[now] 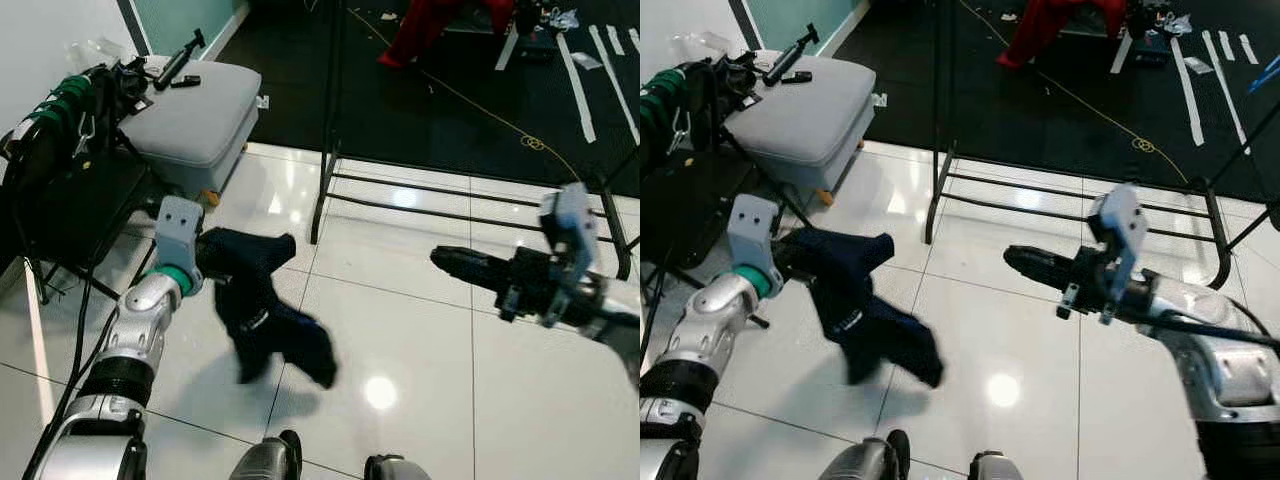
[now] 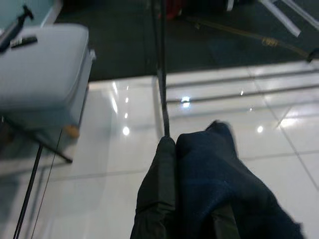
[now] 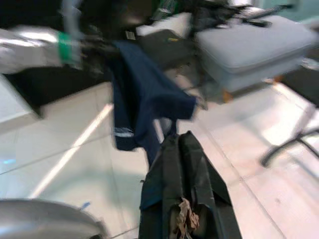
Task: Hang hanger
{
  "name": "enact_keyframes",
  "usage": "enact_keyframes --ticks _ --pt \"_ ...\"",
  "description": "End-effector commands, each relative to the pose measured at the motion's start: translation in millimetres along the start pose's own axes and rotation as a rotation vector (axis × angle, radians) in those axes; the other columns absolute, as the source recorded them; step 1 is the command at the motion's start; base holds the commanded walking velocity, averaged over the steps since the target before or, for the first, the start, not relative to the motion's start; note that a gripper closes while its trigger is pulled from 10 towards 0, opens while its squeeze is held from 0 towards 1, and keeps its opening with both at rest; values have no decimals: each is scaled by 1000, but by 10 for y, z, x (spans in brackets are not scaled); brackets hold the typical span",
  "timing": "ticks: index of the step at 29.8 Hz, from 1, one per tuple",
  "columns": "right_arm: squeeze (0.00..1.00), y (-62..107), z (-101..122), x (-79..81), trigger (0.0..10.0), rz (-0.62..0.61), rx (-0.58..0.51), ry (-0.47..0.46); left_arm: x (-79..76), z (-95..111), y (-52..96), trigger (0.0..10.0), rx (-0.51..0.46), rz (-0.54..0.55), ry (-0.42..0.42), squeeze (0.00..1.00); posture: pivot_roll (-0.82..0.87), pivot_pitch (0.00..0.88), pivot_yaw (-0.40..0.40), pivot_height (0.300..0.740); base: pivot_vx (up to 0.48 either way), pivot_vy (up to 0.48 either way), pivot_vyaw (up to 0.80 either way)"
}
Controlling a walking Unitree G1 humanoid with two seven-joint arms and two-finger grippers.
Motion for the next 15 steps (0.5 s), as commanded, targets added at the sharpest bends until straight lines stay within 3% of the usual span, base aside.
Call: enact_keyframes --ticks 1,7,8,10,12,13,14,15 --pt "0 -13 -96 42 10000 -10 32 -5 1 124 -23 0 -43 -4 11 0 -21 116 118 740 0 0 0" --pt "0 -65 -339 150 10000 -101 74 -19 -140 438 -90 0 -137 -99 72 0 -28 120 121 740 0 0 0" --pt "0 -63 -623 167 10000 -232 183 29 -334 689 -105 0 -217 -206 117 0 -29 121 122 740 0 0 0" --pt "0 -63 -623 167 10000 -232 183 29 -334 689 -105 0 -217 -206 117 0 -29 121 122 740 0 0 0" --pt "0 -69 -824 165 10000 -373 228 39 -521 892 -103 0 -272 -290 141 0 -27 122 124 740 0 0 0" --pt "0 -69 -824 165 10000 -373 228 39 -521 892 -103 0 -272 -290 141 0 -27 122 124 740 0 0 0" --pt "1000 -102 -946 199 10000 -457 221 -11 -677 1068 -90 0 -314 -361 144 0 -24 121 126 740 0 0 0" --pt "1000 -102 -946 199 10000 -457 221 -11 -677 1068 -90 0 -314 -361 144 0 -24 121 126 740 0 0 0"
Point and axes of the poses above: a point about 5 cm out from each wrist's last joint towards the gripper, its own y axis pointing back from the gripper into the wrist, its own z axis along the axis of the wrist's last joint, x = y × z, the point moved 1 cm from there along -y, pointing out of the wrist towards the gripper, and after that the axes turned 9 degrees about y, right-handed, at the moved point
